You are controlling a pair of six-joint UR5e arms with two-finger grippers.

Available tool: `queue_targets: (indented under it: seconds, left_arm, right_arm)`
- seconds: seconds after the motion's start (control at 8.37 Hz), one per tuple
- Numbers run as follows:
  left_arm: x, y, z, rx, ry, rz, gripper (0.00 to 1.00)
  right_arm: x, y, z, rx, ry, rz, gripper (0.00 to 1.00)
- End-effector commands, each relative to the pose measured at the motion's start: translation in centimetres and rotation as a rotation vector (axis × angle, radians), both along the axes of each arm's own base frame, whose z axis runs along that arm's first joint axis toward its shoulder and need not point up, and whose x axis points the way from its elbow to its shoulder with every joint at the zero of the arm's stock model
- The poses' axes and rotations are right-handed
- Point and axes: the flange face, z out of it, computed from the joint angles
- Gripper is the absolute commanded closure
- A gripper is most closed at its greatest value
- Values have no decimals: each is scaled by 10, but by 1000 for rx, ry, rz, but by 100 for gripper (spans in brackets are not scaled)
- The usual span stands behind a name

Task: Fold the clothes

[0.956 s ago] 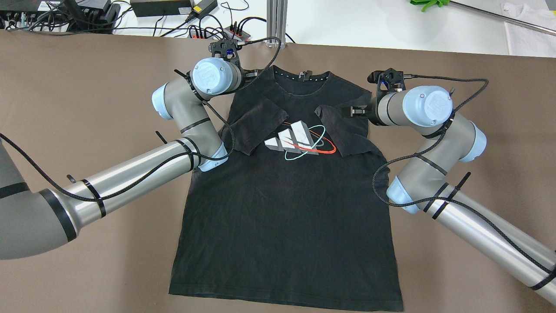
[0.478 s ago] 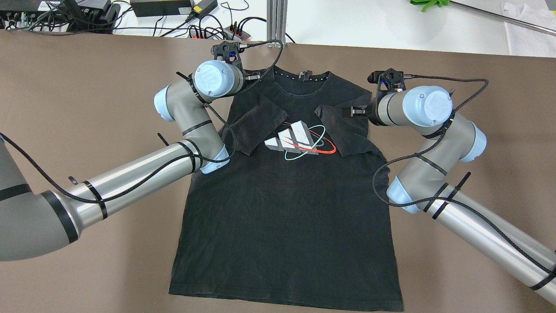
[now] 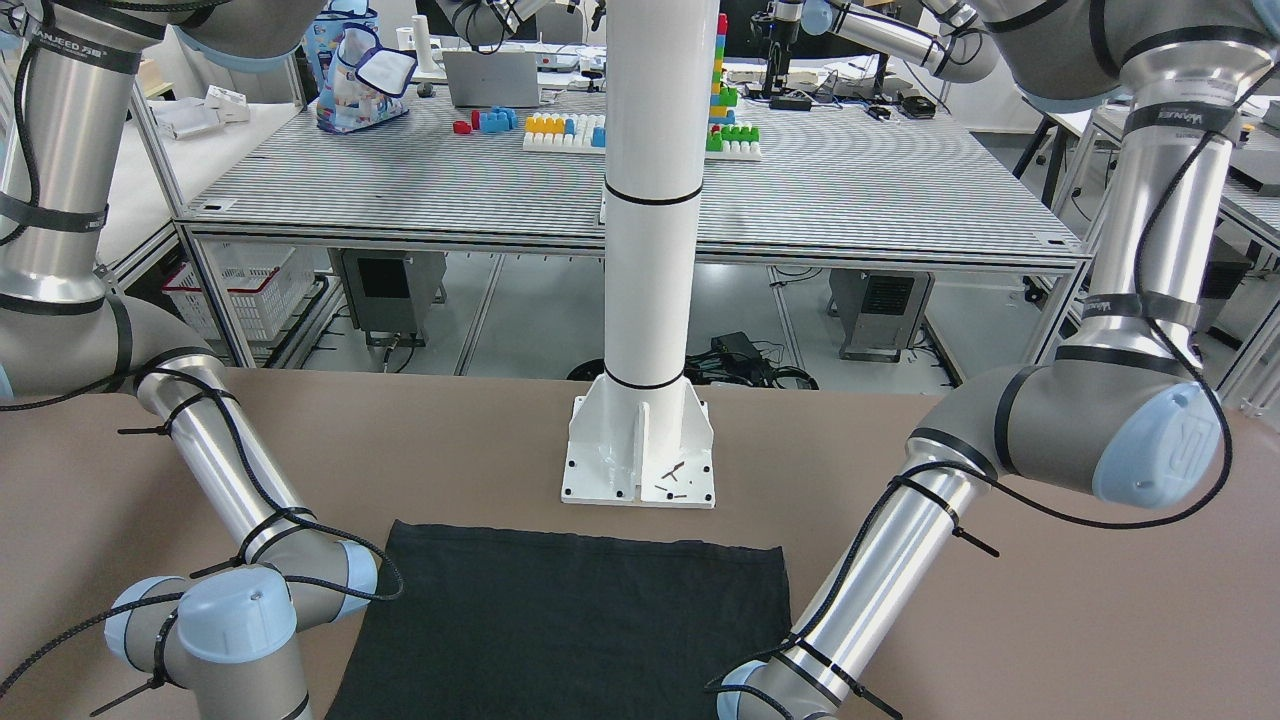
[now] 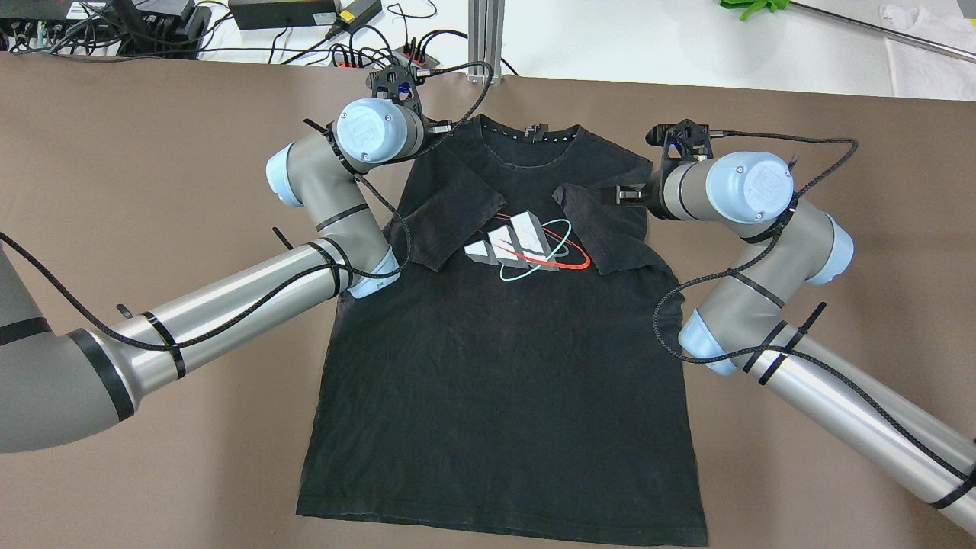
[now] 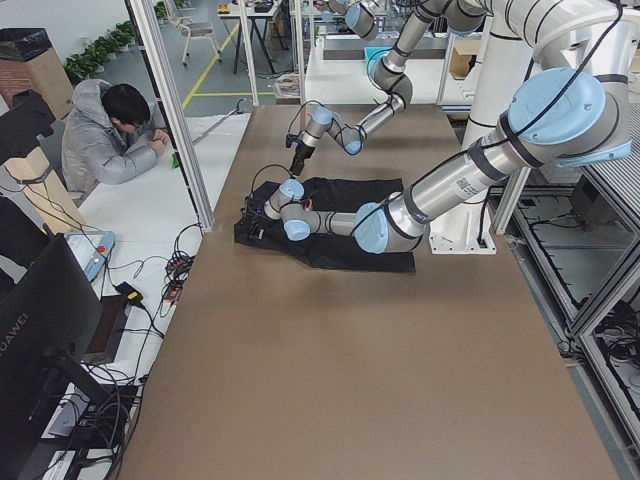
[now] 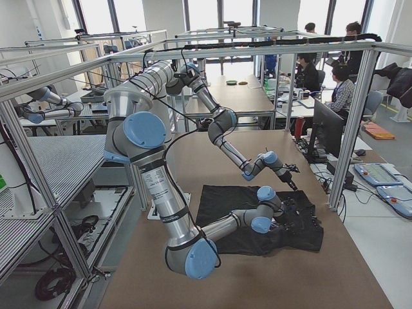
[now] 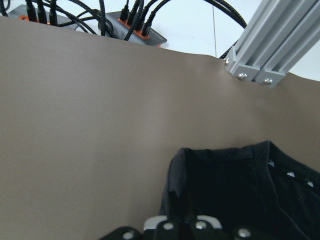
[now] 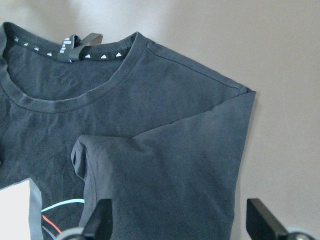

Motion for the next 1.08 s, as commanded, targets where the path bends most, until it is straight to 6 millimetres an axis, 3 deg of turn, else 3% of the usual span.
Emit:
queue_targets:
  seconds: [0.0,0.6,0.72,0.84,0.96]
  left_arm:
    - [-18,-12,8,-4,-8,-22,100]
    - [-23,-15,15,-6,-19,-34,100]
    - [-23,-15,14,-3,-20,-34,60]
    - [-25,-17,15,-3,-22,-37,15]
    - [-27,-17,14,3,-26,-32,0]
  right_arm:
    - [0,0,0,1,2,3,6]
    - [0,0,1,-2,1,5,6]
    - [0,0,1,-2,1,5,6]
    - [0,0,1,-3,1,3,6]
    - [0,0,2,-3,1,3,6]
